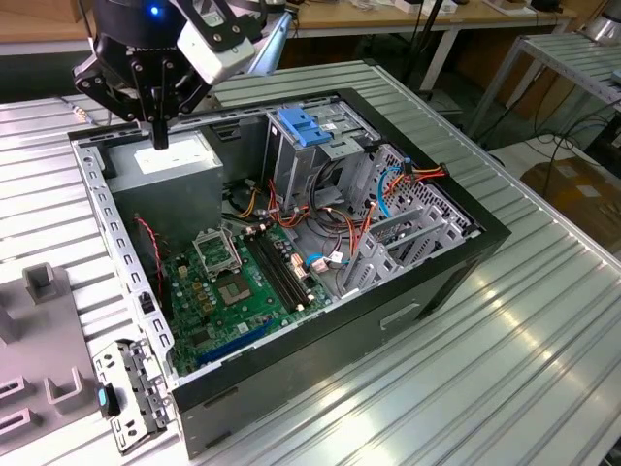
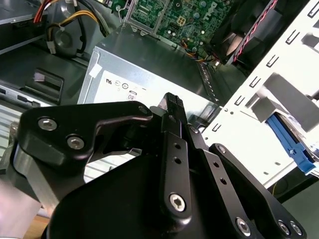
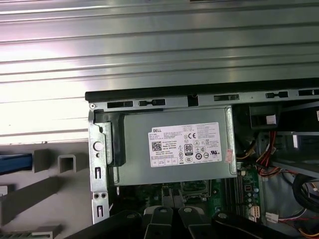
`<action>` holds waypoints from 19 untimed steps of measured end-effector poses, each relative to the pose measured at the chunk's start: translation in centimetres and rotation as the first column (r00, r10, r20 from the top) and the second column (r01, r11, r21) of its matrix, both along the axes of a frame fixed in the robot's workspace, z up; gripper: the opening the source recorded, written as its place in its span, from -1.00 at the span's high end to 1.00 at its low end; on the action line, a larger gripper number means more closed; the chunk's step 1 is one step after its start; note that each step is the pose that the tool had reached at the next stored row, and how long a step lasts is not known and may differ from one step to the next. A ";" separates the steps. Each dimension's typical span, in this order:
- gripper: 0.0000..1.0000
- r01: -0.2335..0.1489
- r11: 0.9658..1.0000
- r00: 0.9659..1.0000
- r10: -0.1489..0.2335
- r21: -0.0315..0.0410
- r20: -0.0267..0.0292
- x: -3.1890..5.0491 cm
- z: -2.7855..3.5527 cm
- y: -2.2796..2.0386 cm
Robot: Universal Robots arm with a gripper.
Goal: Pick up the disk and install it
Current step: 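Reach for the disk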
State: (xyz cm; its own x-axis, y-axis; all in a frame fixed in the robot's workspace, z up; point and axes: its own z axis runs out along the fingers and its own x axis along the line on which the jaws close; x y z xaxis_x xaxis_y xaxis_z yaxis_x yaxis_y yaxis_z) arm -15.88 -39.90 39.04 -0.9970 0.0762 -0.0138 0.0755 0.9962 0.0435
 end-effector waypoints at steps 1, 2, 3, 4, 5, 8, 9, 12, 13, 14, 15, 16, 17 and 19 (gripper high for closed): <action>0.79 0.000 1.000 1.000 0.000 0.000 0.000 -0.08 -0.01 0.00; 0.79 0.000 1.000 1.000 0.000 0.000 0.000 -0.16 -0.02 0.00; 0.79 0.000 1.000 1.000 0.000 0.000 -0.001 -0.22 -0.02 0.00; 0.79 0.000 1.000 1.000 0.000 0.000 -0.001 -0.33 -0.03 0.00; 0.79 0.000 1.000 1.000 0.000 0.000 -0.001 -0.40 -0.04 0.00; 0.79 0.000 1.000 1.000 0.000 0.000 -0.002 -0.63 -0.06 0.00; 0.79 0.000 1.000 1.000 0.000 0.000 -0.002 -0.70 -0.06 0.00; 0.79 0.000 1.000 1.000 0.000 0.000 -0.003 -0.90 -0.08 0.00; 0.79 0.000 1.000 1.000 0.000 0.000 -0.003 -0.98 -0.09 0.00; 0.79 0.000 1.000 1.000 0.000 0.000 -0.004 -1.11 -0.10 0.00; 0.79 0.000 1.000 1.000 0.000 0.000 -0.004 -1.20 -0.11 0.00; 0.79 0.000 1.000 1.000 0.000 0.000 -0.004 -1.31 -0.11 0.00; 0.79 0.000 1.000 1.000 0.000 0.000 -0.005 -1.42 -0.13 0.00; 0.79 0.000 1.000 1.000 0.000 0.000 -0.006 -1.55 -0.14 0.00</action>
